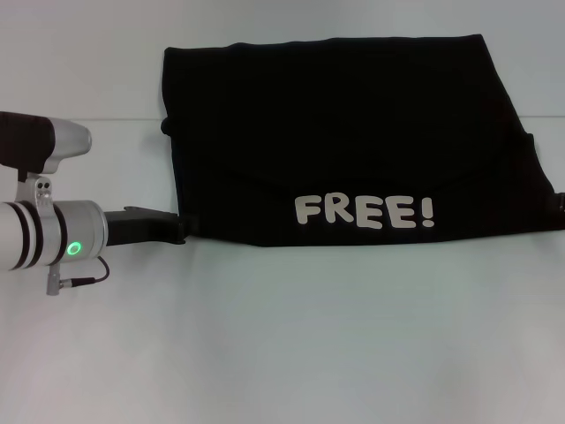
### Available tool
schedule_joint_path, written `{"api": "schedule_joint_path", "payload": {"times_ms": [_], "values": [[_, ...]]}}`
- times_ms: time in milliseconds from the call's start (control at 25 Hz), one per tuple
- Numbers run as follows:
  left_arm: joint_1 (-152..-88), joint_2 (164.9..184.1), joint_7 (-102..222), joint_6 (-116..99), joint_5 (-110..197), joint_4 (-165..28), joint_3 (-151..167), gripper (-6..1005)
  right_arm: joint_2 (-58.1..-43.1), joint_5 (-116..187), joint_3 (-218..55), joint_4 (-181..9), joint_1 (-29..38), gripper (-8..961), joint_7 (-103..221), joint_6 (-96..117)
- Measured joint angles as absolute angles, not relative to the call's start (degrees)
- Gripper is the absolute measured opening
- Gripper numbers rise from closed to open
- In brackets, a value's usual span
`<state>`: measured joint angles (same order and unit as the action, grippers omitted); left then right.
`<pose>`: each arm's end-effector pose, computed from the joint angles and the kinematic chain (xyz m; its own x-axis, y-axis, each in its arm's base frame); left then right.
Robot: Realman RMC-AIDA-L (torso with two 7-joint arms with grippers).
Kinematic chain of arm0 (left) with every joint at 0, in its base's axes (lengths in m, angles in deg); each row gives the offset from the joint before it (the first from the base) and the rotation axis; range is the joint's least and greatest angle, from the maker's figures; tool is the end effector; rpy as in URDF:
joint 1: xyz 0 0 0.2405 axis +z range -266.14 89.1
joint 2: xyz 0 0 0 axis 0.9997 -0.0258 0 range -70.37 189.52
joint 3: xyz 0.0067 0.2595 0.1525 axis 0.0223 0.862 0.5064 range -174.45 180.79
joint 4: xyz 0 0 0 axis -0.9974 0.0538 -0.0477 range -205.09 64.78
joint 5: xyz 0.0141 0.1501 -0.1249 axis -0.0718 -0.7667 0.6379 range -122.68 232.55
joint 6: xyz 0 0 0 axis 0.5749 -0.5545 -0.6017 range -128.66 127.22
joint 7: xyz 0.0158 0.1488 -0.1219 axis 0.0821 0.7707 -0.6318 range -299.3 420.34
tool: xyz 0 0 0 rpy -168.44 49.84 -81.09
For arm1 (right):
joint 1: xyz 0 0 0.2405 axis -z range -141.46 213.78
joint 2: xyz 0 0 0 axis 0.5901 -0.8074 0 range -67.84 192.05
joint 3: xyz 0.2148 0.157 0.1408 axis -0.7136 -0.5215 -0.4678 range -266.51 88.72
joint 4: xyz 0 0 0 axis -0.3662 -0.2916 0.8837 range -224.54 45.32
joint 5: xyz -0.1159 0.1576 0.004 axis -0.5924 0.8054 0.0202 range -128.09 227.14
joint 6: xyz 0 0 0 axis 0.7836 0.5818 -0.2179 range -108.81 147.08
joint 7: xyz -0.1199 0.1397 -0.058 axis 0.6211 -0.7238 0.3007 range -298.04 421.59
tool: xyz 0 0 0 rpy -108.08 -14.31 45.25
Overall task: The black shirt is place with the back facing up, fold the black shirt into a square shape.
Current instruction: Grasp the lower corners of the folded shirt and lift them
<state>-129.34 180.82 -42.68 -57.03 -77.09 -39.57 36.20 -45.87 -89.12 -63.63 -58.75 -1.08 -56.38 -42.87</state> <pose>-0.3064 0.4410 -0.0908 0.6066 0.6645 0.4365 0.7946 -0.4883 -0.3609 0.3889 0.4435 0.0376 0.3872 -0.7503 -0.5358 -0.9014 -0.1859 -0.3911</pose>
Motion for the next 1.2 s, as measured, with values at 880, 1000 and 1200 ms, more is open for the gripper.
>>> {"api": "schedule_joint_path", "payload": {"times_ms": [880, 1000, 1200], "values": [[-129.8, 180.68, -43.5, -56.1, -77.1, -39.6, 36.2, 0, -47.0, -89.5, -57.8, -63.8, -3.8, 636, -56.4, -35.1], [-129.9, 180.68, -43.5, -56.1, -77.1, -39.6, 36.2, 0, -47.01, -89.5, -57.8, -63.8, -3.7, 526, -56.3, -35.7], [-129.8, 180.68, -43.6, -56.0, -77.1, -39.6, 36.2, 0, -47.04, -89.4, -58.0, -63.1, -3.1, 192, -55.9, -36.8]]}}
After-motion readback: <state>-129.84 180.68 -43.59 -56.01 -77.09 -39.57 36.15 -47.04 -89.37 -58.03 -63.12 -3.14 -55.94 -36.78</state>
